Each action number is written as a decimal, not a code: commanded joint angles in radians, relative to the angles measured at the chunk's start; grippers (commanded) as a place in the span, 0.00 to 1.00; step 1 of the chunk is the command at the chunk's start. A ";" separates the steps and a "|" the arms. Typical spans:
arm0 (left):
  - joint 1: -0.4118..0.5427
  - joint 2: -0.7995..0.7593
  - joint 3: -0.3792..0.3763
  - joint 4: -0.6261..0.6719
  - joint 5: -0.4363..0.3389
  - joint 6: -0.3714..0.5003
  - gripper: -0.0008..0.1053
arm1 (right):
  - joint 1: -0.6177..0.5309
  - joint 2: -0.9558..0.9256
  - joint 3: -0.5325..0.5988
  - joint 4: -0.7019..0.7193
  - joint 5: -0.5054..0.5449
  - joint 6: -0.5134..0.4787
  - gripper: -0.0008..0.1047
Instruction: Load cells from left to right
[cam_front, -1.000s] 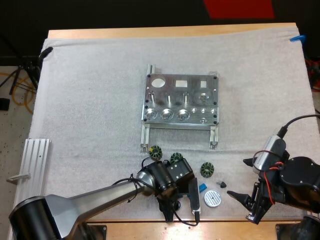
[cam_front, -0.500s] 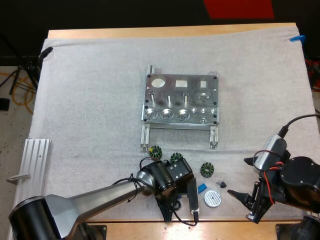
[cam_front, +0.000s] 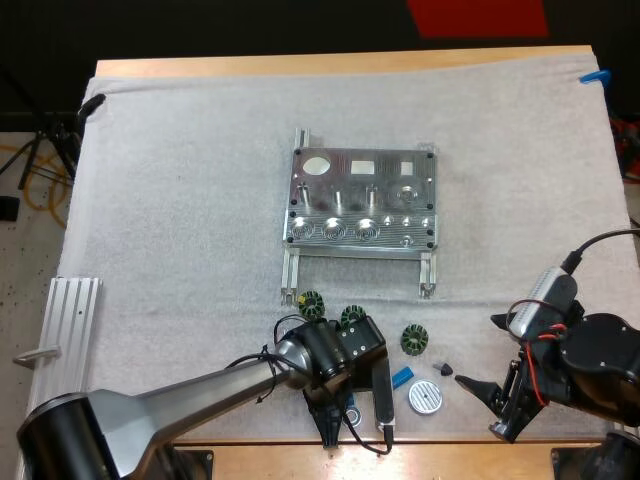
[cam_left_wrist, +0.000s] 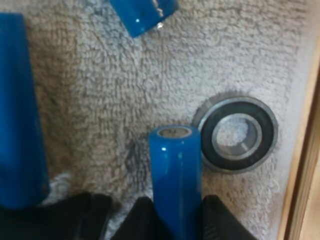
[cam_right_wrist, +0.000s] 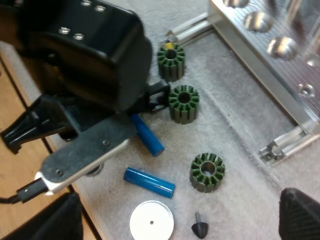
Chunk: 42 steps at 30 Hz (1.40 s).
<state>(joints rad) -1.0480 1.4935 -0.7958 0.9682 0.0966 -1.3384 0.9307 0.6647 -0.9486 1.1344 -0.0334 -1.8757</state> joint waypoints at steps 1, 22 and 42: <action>-0.002 -0.038 -0.008 0.014 -0.019 0.005 0.03 | 0.003 0.000 -0.008 0.000 0.011 0.049 0.73; -0.002 -0.665 -0.013 0.037 -0.086 -0.079 0.03 | 0.003 0.115 -0.006 -0.181 -0.176 0.452 0.73; -0.002 -0.735 -0.013 -0.033 -0.086 -0.124 0.03 | 0.003 0.456 -0.006 -0.475 -0.594 0.493 0.47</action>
<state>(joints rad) -1.0480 0.7598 -0.8000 0.9558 0.0282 -1.4432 0.9307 1.1207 -0.9486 0.6764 -0.6035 -1.3831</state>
